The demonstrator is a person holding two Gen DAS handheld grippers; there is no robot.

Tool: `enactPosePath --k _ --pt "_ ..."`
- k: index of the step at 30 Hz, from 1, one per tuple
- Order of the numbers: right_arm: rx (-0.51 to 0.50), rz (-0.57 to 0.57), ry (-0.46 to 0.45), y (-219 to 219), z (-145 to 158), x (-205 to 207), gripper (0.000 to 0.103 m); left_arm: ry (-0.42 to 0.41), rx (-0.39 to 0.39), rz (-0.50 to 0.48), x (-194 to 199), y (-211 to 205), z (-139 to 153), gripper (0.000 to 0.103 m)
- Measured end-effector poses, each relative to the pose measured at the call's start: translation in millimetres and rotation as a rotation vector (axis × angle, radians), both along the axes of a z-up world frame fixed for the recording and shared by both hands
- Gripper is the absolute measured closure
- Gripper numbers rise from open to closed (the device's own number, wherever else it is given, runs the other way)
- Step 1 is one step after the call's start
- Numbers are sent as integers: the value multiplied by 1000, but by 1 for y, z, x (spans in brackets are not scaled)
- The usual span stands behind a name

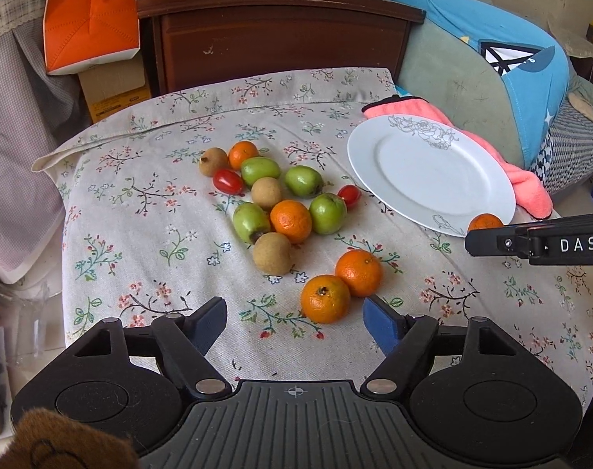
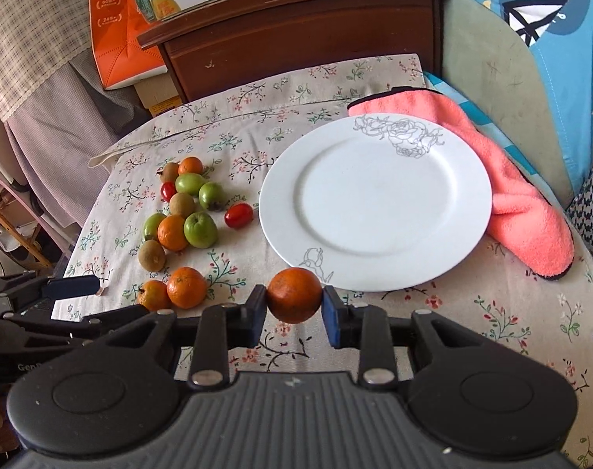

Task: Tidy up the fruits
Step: 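Grasp an orange with the right gripper while the left gripper grasps another orange, then carry both oranges onto the white plate and open both grippers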

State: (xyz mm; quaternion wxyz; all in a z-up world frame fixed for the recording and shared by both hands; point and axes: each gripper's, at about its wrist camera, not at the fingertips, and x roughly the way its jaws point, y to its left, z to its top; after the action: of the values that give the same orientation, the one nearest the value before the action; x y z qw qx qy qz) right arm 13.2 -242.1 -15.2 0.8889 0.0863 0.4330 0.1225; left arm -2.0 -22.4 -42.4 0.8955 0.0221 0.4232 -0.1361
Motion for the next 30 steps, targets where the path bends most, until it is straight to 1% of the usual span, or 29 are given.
enactPosePath --k 3,5,11,14,18,21,22,23,30 --pt "42 -27 10 -4 1 4 72 -6 1 -15 2 -6 -6 35" --pt "46 -34 7 -4 3 5 72 -4 -4 -18 3 -8 -10 44" --pt "51 -43 15 -2 4 8 72 -7 -34 -13 7 -9 -15 59" --pt "47 -50 17 -2 4 9 72 -17 -23 -31 7 -14 -16 63" --pt "48 -59 20 -3 4 11 72 -27 -5 -45 6 -19 -17 64" --pt "47 -66 22 -3 4 12 72 -37 11 -53 5 -21 -18 68" --pt "48 -68 24 -3 3 12 72 -37 5 -55 5 -20 -18 73" --pt "49 -70 25 -3 4 13 72 -37 0 -55 5 -20 -17 75" --pt "50 -82 21 -8 6 15 72 -42 -8 -26 1 -18 -11 75"
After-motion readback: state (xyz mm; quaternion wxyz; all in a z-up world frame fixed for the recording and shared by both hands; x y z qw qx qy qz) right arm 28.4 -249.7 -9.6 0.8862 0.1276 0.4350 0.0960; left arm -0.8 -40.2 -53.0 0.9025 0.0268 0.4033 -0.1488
